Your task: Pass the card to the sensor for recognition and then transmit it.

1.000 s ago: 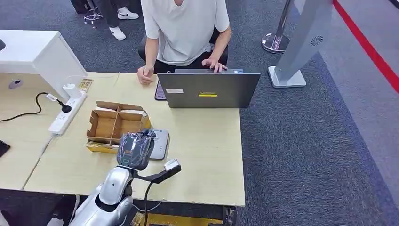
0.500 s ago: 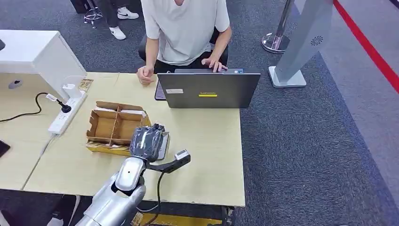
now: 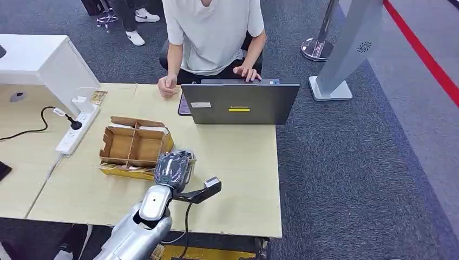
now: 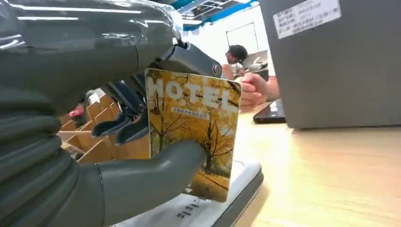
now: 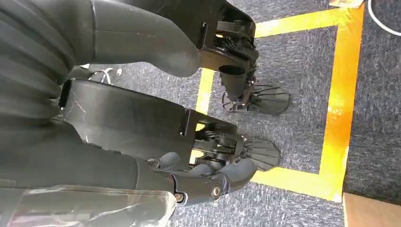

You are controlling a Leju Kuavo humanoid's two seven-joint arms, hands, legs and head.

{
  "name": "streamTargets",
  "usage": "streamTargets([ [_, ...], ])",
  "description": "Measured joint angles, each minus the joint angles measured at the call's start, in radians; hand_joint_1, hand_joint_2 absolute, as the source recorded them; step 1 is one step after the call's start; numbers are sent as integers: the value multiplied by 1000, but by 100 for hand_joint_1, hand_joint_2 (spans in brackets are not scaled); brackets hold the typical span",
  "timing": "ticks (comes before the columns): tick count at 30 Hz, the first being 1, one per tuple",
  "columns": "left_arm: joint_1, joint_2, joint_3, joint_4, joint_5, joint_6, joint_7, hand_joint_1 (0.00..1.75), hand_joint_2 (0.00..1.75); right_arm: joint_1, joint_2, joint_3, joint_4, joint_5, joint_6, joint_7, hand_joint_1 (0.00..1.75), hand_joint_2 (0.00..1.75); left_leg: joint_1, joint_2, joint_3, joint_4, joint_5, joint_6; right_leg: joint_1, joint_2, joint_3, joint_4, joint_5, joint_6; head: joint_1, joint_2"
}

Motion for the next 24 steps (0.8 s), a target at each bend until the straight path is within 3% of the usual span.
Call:
streamTargets([
  [18, -15, -5, 0, 30, -6, -30, 65, 175, 175, 0, 0, 0, 0, 6, -16, 6, 0, 175, 0, 0, 1, 0, 0, 0, 0, 0, 1, 1, 0, 0, 0, 0],
  [22, -11, -5, 0, 30, -20, 42, 49, 175, 175, 0, 0, 0, 0, 6, -14, 5, 0, 175, 0, 0, 1, 0, 0, 0, 0, 0, 1, 1, 0, 0, 0, 0],
  [24, -12, -5, 0, 30, -43, 158, 20, 175, 175, 0, 0, 0, 0, 6, -12, 7, 0, 175, 0, 0, 1, 0, 0, 0, 0, 0, 1, 1, 0, 0, 0, 0],
])
